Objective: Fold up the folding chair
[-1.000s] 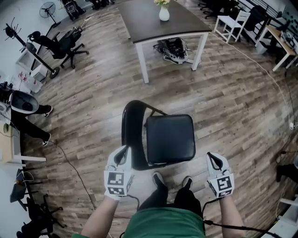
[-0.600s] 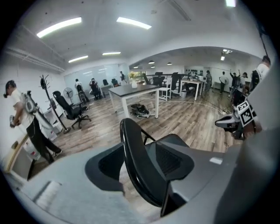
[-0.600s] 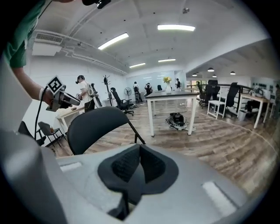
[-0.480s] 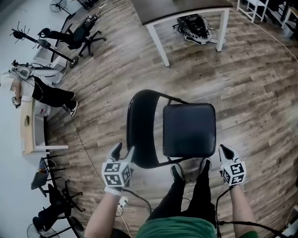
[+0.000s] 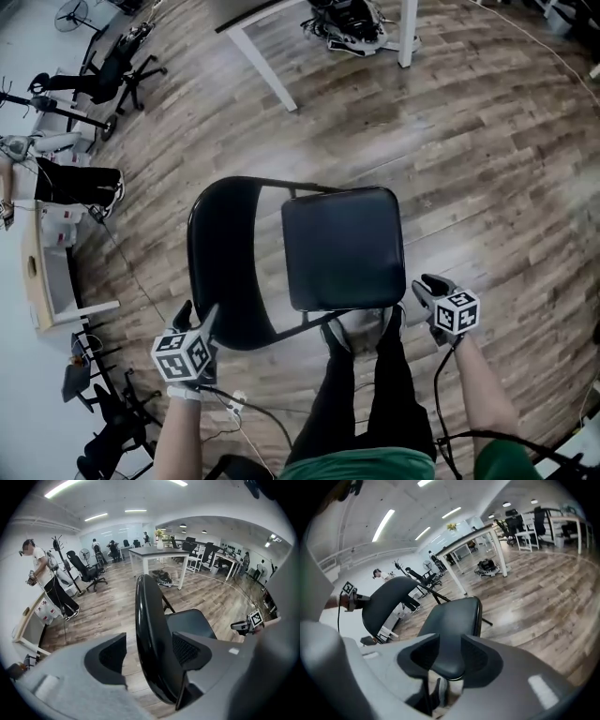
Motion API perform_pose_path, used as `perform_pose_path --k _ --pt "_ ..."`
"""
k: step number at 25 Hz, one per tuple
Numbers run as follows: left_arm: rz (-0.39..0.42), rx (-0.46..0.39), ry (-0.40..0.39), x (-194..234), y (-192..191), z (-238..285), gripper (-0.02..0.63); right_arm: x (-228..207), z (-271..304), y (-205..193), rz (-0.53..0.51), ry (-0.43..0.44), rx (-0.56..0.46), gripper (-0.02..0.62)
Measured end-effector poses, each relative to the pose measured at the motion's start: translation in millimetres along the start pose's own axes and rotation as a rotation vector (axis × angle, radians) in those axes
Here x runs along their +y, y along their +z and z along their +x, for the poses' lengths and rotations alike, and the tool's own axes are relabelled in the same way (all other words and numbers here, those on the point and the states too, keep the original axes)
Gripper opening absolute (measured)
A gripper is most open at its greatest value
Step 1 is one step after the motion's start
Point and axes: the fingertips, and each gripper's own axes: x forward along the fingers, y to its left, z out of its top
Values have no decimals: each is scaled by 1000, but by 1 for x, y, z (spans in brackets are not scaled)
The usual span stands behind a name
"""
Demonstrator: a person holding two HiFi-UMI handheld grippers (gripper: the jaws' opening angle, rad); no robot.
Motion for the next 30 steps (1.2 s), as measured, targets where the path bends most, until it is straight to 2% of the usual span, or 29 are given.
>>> perform_pose_path --k 4,8,12,15,19,21,27,30 --pt "-20 21 -19 -3 -4 18 318 -34 28 -33 254 108 45 249" --pt "-41 41 -32 -11 -12 34 321 -57 48 -48 297 131 94 316" --pt "-74 46 -39 -12 -14 42 321 -55 72 -58 364 264 161 427" --pt "-85 54 -52 -16 -14 45 319 -67 90 -70 359 304 212 430" --pt "-94 52 -72 -18 -13 50 308 -84 122 -78 360 327 220 431" --pt "-98 37 -76 -20 -15 51 287 -83 138 -84 364 378 236 456" --pt "-73 -6 -65 -24 -11 49 242 -70 172 -88 376 547 233 460" --pt "-87 -35 -66 -24 -12 51 236 -69 182 -85 422 577 198 460"
